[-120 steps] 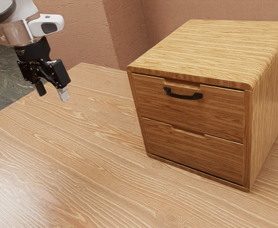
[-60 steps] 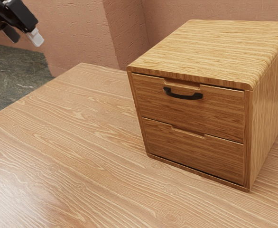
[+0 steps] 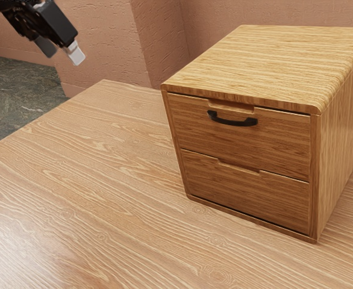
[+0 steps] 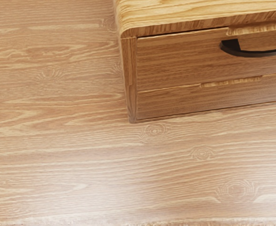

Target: Pull the drawer handle with one arm to open the drawer

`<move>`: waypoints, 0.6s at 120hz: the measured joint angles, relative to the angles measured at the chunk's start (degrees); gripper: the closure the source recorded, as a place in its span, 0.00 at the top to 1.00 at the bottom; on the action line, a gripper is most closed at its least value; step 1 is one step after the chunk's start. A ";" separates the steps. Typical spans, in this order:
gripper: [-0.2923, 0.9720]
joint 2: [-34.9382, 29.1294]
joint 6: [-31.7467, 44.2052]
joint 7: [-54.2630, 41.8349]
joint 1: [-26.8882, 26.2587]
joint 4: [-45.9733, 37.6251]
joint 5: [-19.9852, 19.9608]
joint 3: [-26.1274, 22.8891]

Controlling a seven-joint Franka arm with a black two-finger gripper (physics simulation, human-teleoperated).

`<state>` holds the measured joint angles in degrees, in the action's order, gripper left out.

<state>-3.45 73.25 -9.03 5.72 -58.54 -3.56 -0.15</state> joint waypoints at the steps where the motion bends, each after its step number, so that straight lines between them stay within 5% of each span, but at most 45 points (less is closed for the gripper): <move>1: 0.77 0.08 -0.08 0.00 0.05 0.00 0.00 0.01; 16: 0.77 -2.92 -1.84 0.02 1.54 -4.61 1.55 -1.03; 27: 0.77 -27.00 3.16 0.11 0.86 -38.85 3.31 -8.84; 35: 0.77 -36.06 6.29 0.48 0.44 -53.59 4.02 -11.15; 49: 0.77 -34.58 12.61 0.11 0.50 -58.74 3.68 -11.10; 72: 0.77 -34.36 30.65 -13.13 0.89 -63.78 1.88 -18.25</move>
<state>-37.81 103.90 -22.17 6.62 -122.32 -1.67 -18.40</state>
